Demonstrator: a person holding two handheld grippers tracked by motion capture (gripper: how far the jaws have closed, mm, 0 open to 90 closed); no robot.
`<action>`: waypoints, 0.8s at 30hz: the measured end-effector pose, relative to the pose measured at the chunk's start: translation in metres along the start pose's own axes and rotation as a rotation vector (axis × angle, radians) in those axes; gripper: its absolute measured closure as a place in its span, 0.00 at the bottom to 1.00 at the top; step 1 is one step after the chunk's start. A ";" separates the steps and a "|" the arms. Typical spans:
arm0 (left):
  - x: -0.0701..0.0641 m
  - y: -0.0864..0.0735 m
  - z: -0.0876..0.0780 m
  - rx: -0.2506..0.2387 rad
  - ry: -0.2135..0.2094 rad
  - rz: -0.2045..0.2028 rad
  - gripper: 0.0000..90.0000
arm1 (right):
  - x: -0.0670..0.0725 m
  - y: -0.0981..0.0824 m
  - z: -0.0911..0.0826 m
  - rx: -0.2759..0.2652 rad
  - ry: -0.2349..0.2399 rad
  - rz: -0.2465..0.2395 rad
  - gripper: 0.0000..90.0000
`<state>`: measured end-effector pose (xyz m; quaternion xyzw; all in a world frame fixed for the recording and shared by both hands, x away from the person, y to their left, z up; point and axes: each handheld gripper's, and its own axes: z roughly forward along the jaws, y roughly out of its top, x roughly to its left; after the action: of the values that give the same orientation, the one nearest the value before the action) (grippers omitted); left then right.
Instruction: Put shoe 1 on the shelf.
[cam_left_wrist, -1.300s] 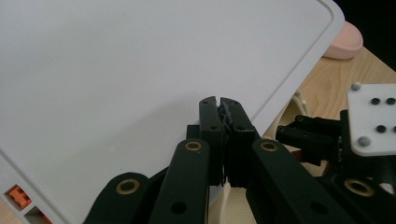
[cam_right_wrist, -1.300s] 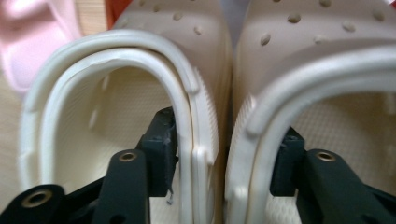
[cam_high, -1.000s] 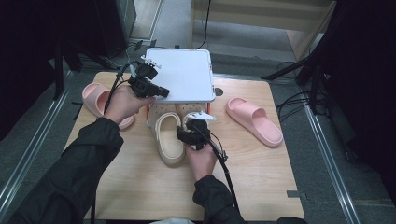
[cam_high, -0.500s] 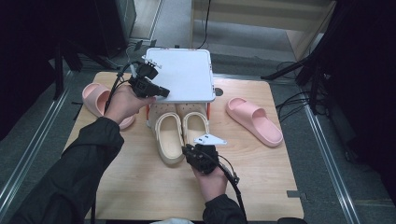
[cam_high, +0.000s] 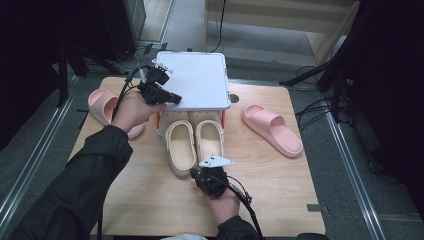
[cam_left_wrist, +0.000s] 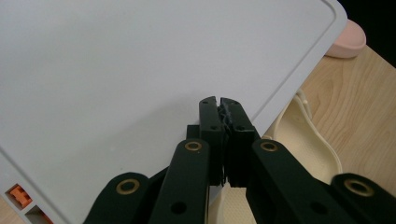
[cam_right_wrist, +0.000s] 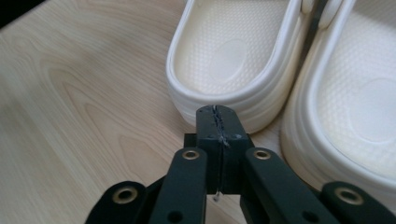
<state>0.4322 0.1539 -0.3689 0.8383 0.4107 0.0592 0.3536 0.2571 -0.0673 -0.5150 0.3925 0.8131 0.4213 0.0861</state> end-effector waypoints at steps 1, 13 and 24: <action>0.000 0.000 0.000 0.001 -0.001 0.001 0.98 | 0.001 -0.001 -0.001 0.002 -0.002 -0.015 1.00; 0.000 0.000 0.000 0.002 -0.002 -0.002 0.98 | 0.014 -0.007 0.026 0.076 0.062 -0.069 1.00; 0.000 0.000 0.000 0.005 -0.009 -0.002 0.99 | 0.023 0.026 0.041 0.020 0.025 -0.120 1.00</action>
<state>0.4324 0.1541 -0.3689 0.8390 0.4103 0.0540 0.3532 0.2753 -0.0165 -0.5173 0.3385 0.8402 0.4124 0.0970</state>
